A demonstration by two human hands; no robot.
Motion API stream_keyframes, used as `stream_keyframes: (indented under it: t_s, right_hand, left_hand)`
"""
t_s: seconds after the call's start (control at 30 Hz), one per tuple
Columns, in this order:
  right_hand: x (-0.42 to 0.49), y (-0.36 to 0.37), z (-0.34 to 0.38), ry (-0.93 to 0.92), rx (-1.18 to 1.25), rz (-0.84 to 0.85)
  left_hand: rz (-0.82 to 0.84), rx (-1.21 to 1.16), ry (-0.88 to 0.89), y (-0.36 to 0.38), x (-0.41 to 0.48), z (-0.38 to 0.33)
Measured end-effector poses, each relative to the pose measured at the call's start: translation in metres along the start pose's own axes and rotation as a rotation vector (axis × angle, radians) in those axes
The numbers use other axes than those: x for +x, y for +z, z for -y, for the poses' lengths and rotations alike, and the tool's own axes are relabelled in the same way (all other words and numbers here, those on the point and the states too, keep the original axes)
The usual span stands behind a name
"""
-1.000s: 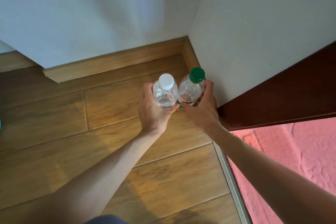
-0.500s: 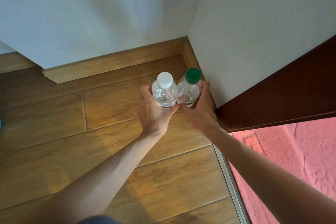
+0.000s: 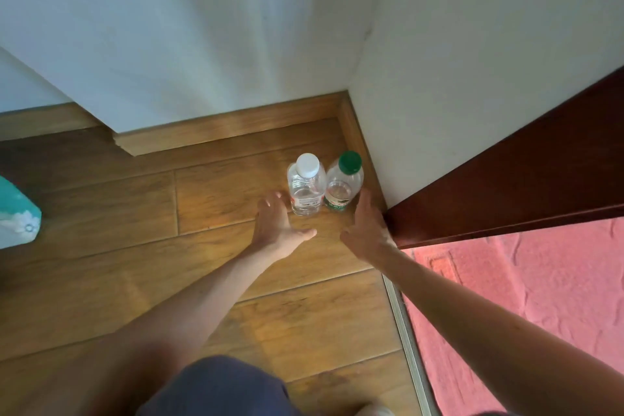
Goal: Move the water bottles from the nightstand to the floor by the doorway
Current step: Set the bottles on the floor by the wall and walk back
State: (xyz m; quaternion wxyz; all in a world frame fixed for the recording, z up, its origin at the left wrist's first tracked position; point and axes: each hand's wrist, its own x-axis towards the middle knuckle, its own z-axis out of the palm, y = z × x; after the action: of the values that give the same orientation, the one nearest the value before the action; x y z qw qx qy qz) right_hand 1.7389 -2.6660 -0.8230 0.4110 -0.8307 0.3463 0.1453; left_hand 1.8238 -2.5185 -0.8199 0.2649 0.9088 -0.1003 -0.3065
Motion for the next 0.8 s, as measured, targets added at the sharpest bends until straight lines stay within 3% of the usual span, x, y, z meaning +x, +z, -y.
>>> stream_keyframes:
  t_s: [0.13,0.23,0.37,0.5,0.8]
  right_hand:
    - [-0.033,-0.017,0.019,0.028,-0.319,0.133]
    - [-0.064,-0.030,0.037,-0.025,-0.444,0.193]
    - [-0.120,-0.045,0.066,-0.063,-0.611,0.317]
    - [-0.189,-0.067,0.110,-0.090,-0.704,0.409]
    - [-0.322,-0.137,0.231,-0.205,-0.782,0.427]
  left_hand:
    - [0.313,0.219,-0.019,-0.041,-0.034,-0.005]
    - [0.422,0.366,-0.022,-0.078,-0.064,-0.005]
    - [0.407,0.550,0.013,-0.128,-0.121,-0.008]
    - [0.375,0.590,0.023,-0.179,-0.188,-0.020]
    - [0.290,0.691,0.112,-0.307,-0.315,-0.070]
